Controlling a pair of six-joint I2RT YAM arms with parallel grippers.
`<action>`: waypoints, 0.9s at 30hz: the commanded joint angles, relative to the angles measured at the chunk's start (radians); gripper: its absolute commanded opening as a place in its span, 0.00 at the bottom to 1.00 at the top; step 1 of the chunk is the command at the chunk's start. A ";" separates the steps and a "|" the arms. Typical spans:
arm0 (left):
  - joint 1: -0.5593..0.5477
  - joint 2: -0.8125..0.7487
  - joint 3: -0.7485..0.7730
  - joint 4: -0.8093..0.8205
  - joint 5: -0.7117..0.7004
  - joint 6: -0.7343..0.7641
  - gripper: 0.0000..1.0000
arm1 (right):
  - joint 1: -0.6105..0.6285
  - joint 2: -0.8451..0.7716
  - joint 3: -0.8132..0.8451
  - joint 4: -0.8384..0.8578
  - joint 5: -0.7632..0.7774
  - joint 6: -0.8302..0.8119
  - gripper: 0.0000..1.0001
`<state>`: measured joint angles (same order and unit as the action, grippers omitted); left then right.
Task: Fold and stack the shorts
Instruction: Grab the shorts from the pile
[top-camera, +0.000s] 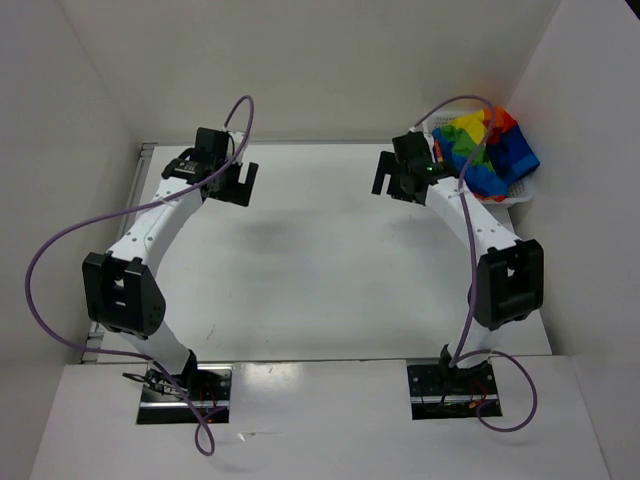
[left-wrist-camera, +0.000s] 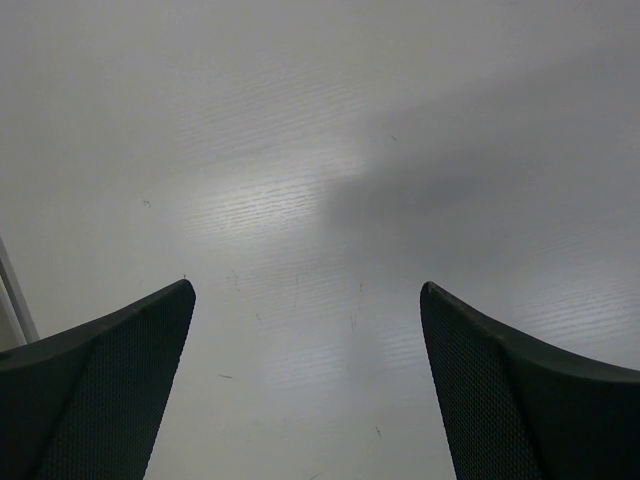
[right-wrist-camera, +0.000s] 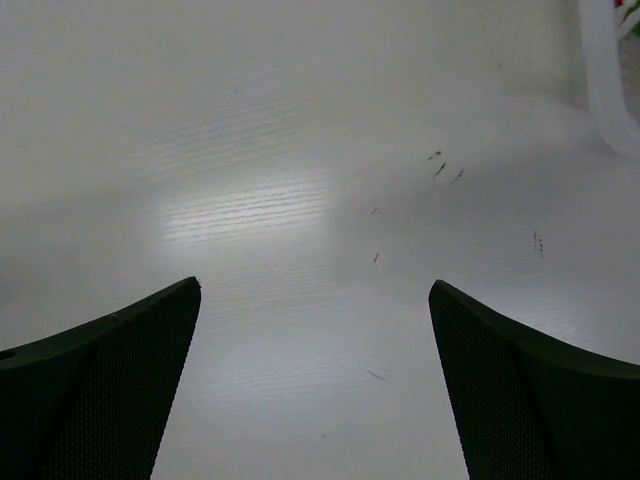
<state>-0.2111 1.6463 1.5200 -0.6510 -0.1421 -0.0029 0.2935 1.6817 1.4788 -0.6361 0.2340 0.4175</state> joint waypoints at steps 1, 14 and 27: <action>0.003 -0.005 -0.001 0.013 0.039 0.003 1.00 | -0.008 -0.080 -0.054 0.080 0.098 0.000 1.00; 0.003 0.014 0.009 0.011 0.102 0.003 1.00 | -0.287 -0.117 -0.005 0.174 -0.070 -0.019 0.93; 0.003 -0.014 -0.014 -0.016 0.093 0.003 1.00 | -0.498 0.295 0.374 0.064 0.004 0.055 0.75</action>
<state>-0.2111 1.6482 1.5146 -0.6579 -0.0574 -0.0032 -0.2085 1.8923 1.7557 -0.5022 0.2256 0.4500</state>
